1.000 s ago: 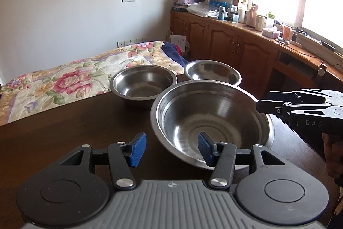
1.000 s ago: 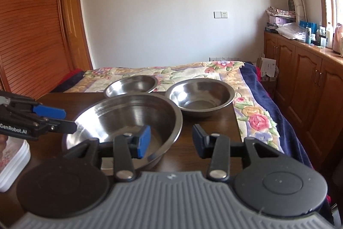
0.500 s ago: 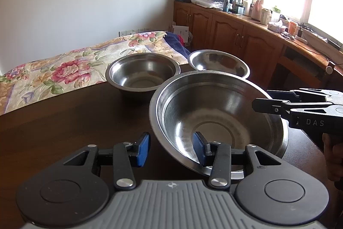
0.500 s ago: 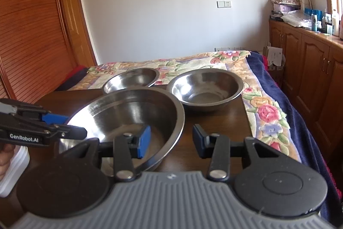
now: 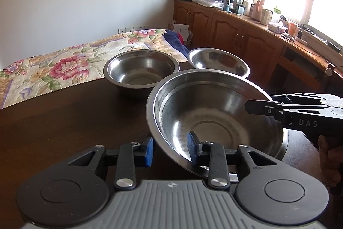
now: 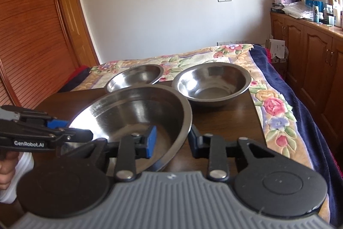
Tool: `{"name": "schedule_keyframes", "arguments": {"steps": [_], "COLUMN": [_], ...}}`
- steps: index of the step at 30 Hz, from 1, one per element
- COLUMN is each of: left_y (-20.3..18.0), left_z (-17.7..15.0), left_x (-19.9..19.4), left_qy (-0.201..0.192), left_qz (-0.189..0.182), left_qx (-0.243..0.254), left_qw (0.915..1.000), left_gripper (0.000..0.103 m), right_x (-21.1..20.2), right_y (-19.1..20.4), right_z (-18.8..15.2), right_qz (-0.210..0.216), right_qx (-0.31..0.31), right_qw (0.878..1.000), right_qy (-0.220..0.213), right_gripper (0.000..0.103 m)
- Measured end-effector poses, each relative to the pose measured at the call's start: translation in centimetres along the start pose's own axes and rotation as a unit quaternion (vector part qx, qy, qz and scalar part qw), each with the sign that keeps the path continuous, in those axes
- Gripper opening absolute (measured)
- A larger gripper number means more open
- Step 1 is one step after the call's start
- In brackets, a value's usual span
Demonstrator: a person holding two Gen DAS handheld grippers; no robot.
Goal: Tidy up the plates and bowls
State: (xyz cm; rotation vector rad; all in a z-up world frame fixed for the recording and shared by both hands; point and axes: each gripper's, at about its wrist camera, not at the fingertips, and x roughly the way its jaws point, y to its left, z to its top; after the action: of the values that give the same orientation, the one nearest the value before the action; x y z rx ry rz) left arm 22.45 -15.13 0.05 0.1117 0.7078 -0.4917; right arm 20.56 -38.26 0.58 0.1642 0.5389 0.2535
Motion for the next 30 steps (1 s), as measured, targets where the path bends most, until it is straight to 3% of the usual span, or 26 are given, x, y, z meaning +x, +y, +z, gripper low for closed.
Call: {"name": "schedule_keyframes", "arguments": {"steps": [4,30], "left_y": [0.0,0.5], "left_z": [-0.1,-2.6], "left_x": [-0.9,-9.2], "left_qy": [-0.007,-0.063], "left_qz": [-0.001,-0.001], "left_qx": [-0.001,0.002], "left_qw": [1.0000,0.9980], "left_gripper": [0.034,0.034], "right_x": [-0.5,-5.5], "right_y": [0.1,4.9], "right_z": [0.0,-0.4], "right_qz": [0.002,0.009], "right_qx": [0.002,-0.028], "right_qw": [1.000,0.999], "right_qy": [-0.003,-0.034], "right_gripper": [0.026,0.026]}}
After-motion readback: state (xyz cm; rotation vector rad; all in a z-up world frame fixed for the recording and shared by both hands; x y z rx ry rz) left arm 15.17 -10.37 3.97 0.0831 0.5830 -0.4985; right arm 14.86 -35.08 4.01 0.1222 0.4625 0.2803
